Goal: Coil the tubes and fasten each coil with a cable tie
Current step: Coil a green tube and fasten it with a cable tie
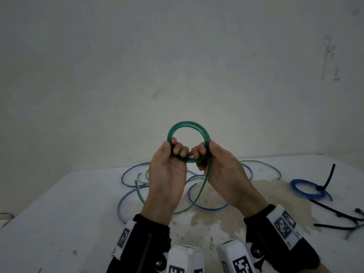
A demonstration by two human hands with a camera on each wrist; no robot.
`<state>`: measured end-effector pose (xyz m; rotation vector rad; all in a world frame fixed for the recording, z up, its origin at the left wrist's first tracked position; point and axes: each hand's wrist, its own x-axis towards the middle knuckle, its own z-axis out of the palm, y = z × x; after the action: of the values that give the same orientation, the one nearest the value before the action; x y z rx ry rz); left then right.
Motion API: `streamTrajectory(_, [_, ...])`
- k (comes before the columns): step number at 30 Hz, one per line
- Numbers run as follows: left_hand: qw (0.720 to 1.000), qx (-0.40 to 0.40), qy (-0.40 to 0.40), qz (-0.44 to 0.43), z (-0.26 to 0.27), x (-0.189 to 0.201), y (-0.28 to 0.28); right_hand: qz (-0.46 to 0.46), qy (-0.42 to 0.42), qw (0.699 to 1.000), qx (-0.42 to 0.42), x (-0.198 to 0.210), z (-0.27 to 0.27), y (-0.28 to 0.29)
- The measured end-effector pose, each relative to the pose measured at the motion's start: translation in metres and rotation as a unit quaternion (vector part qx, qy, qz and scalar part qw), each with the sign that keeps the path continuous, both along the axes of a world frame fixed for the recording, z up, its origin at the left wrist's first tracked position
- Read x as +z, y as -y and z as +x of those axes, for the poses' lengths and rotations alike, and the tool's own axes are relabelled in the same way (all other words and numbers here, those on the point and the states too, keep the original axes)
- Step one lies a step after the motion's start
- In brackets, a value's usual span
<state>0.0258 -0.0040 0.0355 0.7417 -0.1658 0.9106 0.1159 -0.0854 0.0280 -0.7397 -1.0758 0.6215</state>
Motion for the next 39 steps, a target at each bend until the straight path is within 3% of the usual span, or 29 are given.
streamTrajectory(4, [0.988,-0.088,-0.095,0.082,-0.012,0.003,-0.008,-0.049,0.079,0.995,-0.039,0.009,0.015,0.017])
streamTrajectory(8, [0.947,-0.117,-0.208,0.213,-0.023,0.006,-0.016,-0.136,0.194,0.971,-0.026,0.016,0.023,0.033])
streamTrajectory(13, [0.911,-0.071,-0.238,0.328,-0.024,0.006,-0.013,-0.207,0.261,0.942,-0.034,0.022,0.020,0.040])
streamTrajectory(18, [0.905,0.030,-0.250,0.343,-0.016,0.005,-0.005,-0.201,0.280,0.934,-0.098,0.022,0.016,0.035])
streamTrajectory(21, [0.906,-0.009,-0.273,0.322,-0.017,0.004,-0.004,-0.196,0.307,0.924,-0.113,0.022,0.015,0.033])
streamTrajectory(26, [0.875,-0.048,-0.315,0.364,-0.027,0.009,-0.010,-0.216,0.351,0.907,-0.090,0.021,0.010,0.034])
streamTrajectory(30, [0.884,0.037,-0.285,0.369,-0.022,0.010,-0.004,-0.186,0.345,0.911,-0.126,0.022,0.006,0.029])
streamTrajectory(32, [0.904,0.069,-0.267,0.327,-0.016,0.010,0.000,-0.167,0.331,0.918,-0.137,0.020,0.006,0.027])
streamTrajectory(35, [0.936,0.079,-0.221,0.264,-0.012,0.011,0.001,-0.151,0.302,0.935,-0.108,0.017,0.007,0.026])
streamTrajectory(39, [0.955,0.080,-0.176,0.227,-0.009,0.009,0.002,-0.133,0.297,0.938,-0.118,0.017,0.007,0.024])
